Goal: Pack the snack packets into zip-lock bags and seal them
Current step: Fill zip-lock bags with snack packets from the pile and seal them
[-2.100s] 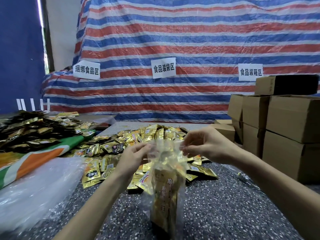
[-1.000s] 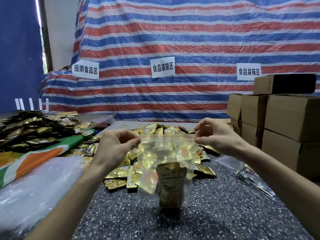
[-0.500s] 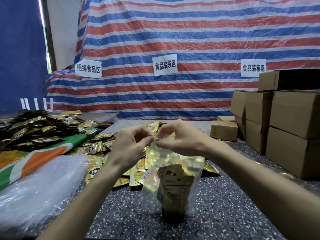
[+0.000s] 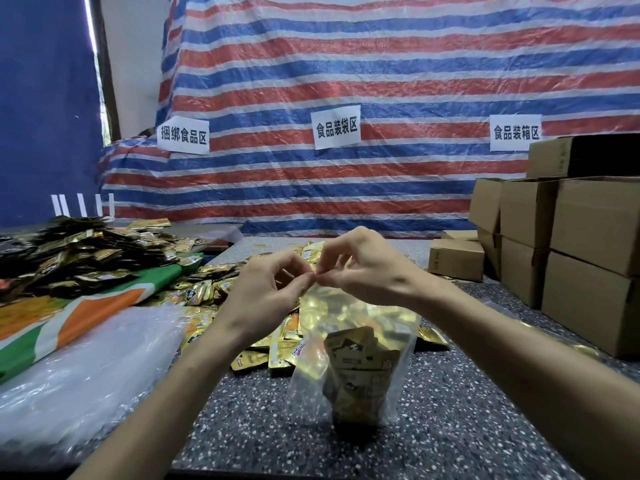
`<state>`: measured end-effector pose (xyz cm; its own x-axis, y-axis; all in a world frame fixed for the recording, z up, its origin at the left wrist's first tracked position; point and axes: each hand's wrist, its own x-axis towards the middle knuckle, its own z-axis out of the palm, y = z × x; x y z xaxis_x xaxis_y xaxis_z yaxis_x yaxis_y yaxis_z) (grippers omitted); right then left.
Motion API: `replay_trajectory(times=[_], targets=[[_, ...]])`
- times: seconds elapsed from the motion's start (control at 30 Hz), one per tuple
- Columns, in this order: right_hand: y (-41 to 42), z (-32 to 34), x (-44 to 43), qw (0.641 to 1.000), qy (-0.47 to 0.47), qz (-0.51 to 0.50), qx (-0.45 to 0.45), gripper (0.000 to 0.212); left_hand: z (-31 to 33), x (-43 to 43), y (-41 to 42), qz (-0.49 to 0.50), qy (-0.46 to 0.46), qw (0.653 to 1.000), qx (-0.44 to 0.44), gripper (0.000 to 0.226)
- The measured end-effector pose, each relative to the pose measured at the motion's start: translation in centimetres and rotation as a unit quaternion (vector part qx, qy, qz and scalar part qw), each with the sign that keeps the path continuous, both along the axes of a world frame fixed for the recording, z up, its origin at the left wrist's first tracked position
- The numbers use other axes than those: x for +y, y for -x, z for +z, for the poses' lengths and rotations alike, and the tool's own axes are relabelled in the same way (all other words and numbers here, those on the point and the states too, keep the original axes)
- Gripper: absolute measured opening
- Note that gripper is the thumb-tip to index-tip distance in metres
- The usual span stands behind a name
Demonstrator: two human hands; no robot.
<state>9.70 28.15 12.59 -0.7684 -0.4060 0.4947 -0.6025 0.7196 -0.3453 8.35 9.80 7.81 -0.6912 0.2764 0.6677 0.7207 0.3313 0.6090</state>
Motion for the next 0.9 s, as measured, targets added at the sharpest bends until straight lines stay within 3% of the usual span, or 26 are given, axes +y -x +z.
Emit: replay_trajectory(times=[0.1,0.63,0.9], targets=[[0.0,0.1,0.1,1.000,-0.008,0.000,-0.004,0.009,-0.1,-0.2,0.0,-0.007,0.018,1.000,0.005,0.013],[-1.1,0.0,2.0,1.000,0.010,-0.026,-0.014,0.011,-0.6,0.7,-0.1,0.010,-0.099,0.995,0.026,0.018],[-1.3,-0.2,3.6,0.999,0.024,-0.020,-0.042,0.011,-0.6,0.7,-0.1,0.025,-0.092,0.995,0.037,0.022]])
